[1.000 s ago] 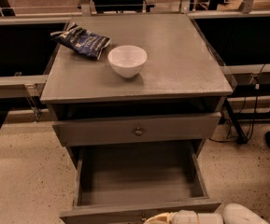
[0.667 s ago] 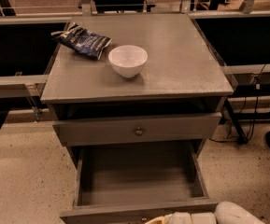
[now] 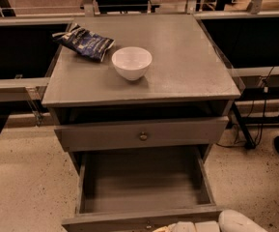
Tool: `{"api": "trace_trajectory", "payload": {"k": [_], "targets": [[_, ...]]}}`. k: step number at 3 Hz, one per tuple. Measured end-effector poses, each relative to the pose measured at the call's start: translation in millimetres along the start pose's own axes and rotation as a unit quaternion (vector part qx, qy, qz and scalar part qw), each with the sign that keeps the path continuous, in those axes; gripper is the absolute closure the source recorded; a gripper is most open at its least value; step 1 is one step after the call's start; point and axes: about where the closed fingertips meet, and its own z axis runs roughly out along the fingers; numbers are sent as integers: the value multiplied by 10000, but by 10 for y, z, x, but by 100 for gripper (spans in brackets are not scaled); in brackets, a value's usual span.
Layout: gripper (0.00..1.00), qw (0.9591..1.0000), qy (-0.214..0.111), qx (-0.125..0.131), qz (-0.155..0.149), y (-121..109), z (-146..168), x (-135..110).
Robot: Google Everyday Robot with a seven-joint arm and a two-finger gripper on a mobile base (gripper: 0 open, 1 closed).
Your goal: Close middle drawer
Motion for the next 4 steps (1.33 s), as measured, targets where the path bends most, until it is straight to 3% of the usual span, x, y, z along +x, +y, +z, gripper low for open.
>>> {"api": "trace_trajectory", "payload": {"k": [1, 2, 3, 4], "targets": [[100, 9998, 23, -65, 188, -42, 105, 126], [100, 9999, 34, 45, 111, -153, 336, 568], [100, 9997, 57, 215, 73, -65, 643, 1040], [100, 9989, -85, 421, 171, 7, 834, 1308]]}}
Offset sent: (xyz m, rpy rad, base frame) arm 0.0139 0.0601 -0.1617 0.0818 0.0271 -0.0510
